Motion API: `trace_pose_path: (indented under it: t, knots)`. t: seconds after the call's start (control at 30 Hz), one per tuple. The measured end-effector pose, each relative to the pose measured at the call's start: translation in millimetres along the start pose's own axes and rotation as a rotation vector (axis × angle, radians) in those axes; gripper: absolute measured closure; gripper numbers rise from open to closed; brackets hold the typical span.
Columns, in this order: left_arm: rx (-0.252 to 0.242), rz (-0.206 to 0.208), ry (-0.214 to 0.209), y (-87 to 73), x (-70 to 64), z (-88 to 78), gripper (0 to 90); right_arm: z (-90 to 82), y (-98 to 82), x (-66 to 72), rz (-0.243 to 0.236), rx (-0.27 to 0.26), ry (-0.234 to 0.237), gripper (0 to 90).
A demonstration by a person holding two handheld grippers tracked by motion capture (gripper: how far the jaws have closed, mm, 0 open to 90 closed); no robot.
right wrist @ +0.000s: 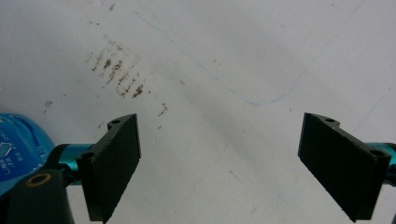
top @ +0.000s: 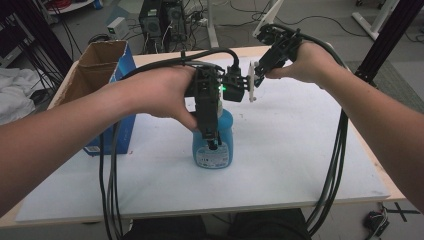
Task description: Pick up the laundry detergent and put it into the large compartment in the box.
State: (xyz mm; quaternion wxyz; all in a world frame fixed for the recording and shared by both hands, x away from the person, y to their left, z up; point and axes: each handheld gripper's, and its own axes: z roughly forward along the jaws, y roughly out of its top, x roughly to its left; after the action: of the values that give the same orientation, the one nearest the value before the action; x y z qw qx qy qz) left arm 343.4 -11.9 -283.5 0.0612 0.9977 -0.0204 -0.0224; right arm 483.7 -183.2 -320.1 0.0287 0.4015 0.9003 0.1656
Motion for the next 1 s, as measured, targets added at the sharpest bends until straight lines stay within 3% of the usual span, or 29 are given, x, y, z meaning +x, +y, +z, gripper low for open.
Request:
trace_pose_path:
  t: [0.57,1.0]
  knots:
    - [0.012,-0.011,0.020,-2.2,1.0,0.0,25.6,1.1,0.1,-0.6,-0.001,0.000,0.001,12.4]
    - [0.035,-0.007,0.008,-0.9,2.5,3.4,28.2,0.4,0.2,-0.3,-0.004,-0.006,0.005,12.4]
